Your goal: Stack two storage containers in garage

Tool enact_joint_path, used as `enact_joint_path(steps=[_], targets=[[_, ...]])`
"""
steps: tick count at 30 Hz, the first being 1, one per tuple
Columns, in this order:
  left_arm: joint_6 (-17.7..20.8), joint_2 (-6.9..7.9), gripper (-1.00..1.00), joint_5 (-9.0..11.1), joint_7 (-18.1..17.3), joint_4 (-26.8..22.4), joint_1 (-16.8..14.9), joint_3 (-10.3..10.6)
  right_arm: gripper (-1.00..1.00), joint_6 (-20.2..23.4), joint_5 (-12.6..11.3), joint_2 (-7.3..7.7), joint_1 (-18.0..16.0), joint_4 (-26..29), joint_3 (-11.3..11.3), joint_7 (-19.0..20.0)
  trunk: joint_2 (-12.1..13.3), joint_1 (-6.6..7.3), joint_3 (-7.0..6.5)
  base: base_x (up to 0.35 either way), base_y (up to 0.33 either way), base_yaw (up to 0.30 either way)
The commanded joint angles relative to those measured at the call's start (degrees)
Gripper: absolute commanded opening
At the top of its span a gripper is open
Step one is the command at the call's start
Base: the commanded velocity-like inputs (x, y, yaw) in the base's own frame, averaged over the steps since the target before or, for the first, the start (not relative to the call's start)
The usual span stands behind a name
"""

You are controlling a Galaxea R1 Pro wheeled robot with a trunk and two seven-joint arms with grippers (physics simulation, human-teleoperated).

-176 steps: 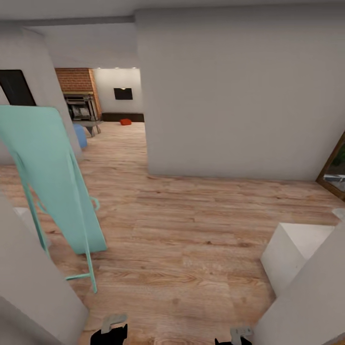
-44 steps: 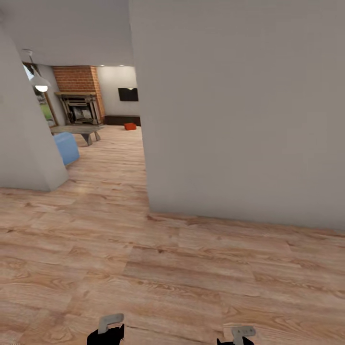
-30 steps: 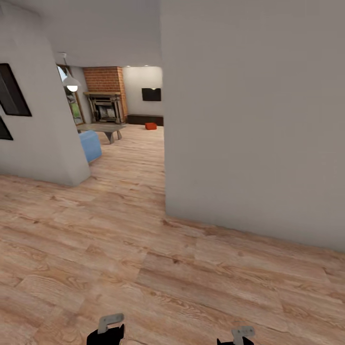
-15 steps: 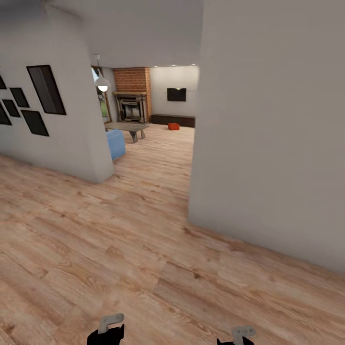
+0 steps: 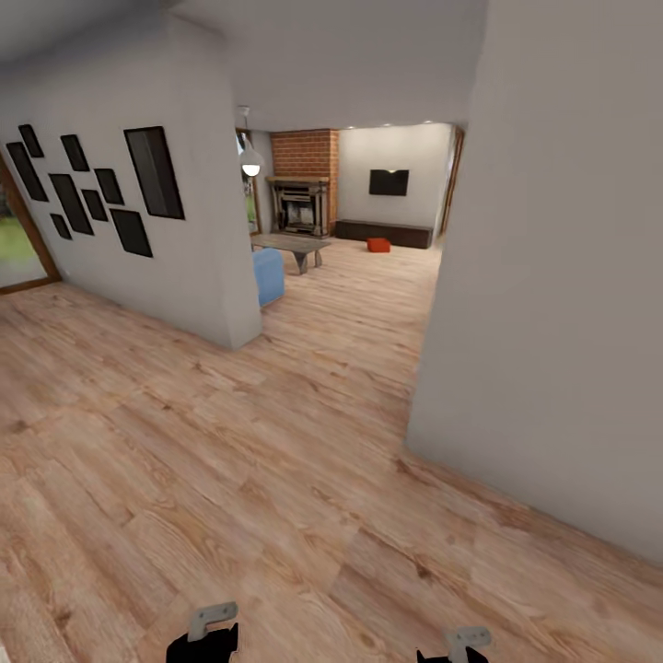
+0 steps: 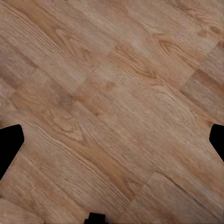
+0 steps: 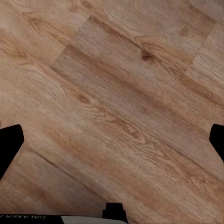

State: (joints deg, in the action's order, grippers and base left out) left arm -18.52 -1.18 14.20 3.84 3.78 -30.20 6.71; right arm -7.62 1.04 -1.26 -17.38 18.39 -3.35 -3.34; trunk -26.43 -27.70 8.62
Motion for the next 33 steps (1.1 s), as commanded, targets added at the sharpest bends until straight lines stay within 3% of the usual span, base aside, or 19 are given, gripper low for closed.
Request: enact_joint_path(steps=[1, 12, 33], targets=[[-0.4, -0.01, 1.0, 0.4, 0.1, 0.3, -0.1, 0.5, 1.0, -0.1, 0.1, 0.03, 0.0, 0.0, -0.3, -0.3, -0.1, -0.06, 0.11, 0.327, 0.023, 0.286], [-0.4, 0.04, 1.0, 0.4, 0.4, 0.3, -0.1, 0.5, 1.0, -0.1, 0.1, 0.03, 0.0, 0.0, -0.3, -0.3, -0.1, -0.06, 0.11, 0.328, 0.004, 0.26], [-0.3, -0.39, 1.0, 0.4, 0.5, 0.3, -0.1, 0.4, 1.0, -0.1, 0.1, 0.03, 0.0, 0.0, -0.3, -0.3, -0.1, -0.06, 0.11, 0.329, 0.0, 0.008]])
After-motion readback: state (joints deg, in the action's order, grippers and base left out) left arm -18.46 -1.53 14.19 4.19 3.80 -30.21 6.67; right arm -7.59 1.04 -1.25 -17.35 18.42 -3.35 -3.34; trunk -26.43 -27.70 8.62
